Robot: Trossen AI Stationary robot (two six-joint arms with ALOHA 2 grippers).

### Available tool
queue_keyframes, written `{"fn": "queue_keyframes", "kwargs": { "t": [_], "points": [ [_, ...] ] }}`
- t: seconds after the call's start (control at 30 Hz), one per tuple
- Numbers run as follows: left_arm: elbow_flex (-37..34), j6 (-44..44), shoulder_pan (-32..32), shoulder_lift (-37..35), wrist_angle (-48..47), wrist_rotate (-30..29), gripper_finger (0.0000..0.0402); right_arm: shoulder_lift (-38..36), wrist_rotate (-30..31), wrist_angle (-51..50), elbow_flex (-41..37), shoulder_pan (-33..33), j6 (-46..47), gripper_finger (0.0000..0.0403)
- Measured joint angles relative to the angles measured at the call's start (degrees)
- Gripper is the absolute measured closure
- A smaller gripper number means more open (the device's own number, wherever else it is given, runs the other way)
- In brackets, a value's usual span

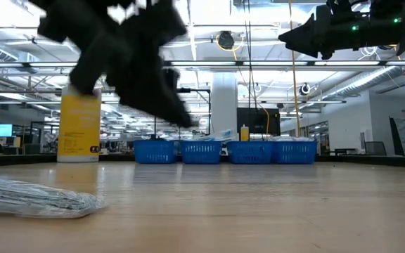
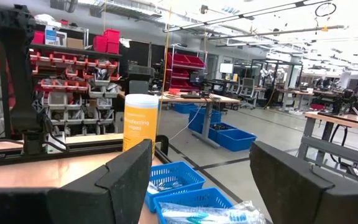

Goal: Pick & Place Travel size toiletries
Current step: Put the silver nail cutter into the left blue basket

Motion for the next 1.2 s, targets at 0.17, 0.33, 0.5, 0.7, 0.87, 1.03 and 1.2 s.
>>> {"fn": "queue_keyframes", "kwargs": {
  "t": [0.17,0.33,0.5,0.7,0.87,1.03,1.2],
  "points": [
    [0.0,0.3,1.5,-8.3,-0.5,-6.4,0.0343,0.0,0.0,-0.2,0.0,0.0,0.0,0.0147],
    [0.1,0.1,4.5,-17.1,-1.2,-15.2,0.0342,0.0,0.0,-0.3,0.0,0.0,0.0,0.0147],
    [0.1,-0.7,10.5,-23.8,-0.6,-25.5,0.0342,0.0,0.0,-0.3,0.0,0.0,0.0,0.0147],
    [0.1,-10.2,23.4,-25.4,-0.5,-26.4,0.0342,0.0,0.0,-0.3,0.0,0.0,0.0,0.0147],
    [0.2,-19.8,33.9,-23.0,-2.7,-26.0,0.0341,0.0,0.0,-0.3,0.0,0.0,0.0,0.0147],
    [0.2,-26.5,41.2,-18.0,-2.0,-20.7,0.0341,0.0,0.0,-0.3,0.0,0.0,-0.1,0.0147],
    [0.2,-31.0,45.0,-11.7,-1.7,-19.4,0.0341,0.0,0.0,-0.4,0.0,0.0,-0.3,0.0147]
  ]
}}
